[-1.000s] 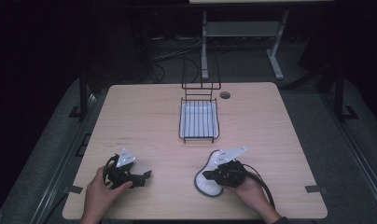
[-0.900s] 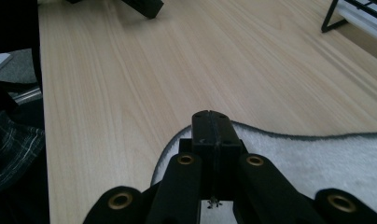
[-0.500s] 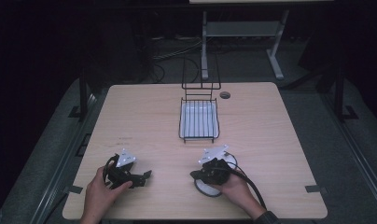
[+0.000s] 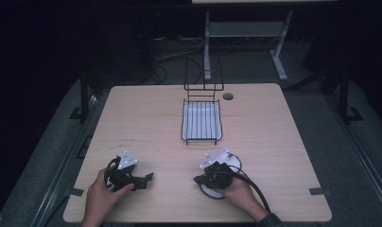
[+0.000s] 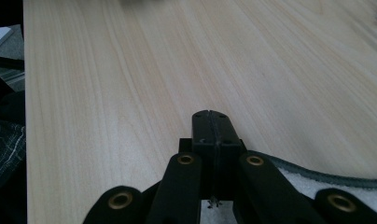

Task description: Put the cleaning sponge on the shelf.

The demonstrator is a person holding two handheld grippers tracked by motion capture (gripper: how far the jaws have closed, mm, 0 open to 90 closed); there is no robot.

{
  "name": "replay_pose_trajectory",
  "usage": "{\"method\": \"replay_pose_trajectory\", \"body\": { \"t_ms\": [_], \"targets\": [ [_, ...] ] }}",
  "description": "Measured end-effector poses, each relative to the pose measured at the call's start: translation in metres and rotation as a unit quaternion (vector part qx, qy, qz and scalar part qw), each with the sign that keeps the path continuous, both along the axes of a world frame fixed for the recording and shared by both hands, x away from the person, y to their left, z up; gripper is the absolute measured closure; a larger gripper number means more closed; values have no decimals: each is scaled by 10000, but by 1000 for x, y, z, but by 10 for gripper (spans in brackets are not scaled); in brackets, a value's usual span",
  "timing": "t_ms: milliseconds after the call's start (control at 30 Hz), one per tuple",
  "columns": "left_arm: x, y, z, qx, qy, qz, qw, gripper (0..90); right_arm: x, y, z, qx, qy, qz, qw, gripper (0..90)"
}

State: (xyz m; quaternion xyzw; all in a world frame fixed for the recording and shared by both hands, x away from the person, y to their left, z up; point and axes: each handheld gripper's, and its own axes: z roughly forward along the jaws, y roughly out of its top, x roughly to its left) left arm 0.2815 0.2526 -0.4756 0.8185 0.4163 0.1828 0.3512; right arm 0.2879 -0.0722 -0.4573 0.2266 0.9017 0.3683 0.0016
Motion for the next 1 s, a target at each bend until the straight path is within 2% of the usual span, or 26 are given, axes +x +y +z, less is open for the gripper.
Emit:
{"method": "replay_pose_trajectory", "body": {
  "t_ms": [333, 467, 800, 1000],
  "targets": [
    [0, 0, 0, 2, -3, 0, 10000, 128, -6, -16, 2, -70, 20, -107, 9999, 898],
    [0, 0, 0, 9, -2, -4, 10000, 128, -7, -27, 2, -72, 59, -251, 9996, 898],
    [0, 0, 0, 8, -2, -3, 10000, 128, -13, -46, 2, -155, 75, -415, 9990, 898],
    [0, 0, 0, 12, -6, -4, 10000, 128, -15, -68, 2, -127, 122, -657, 9977, 898]
  ]
}}
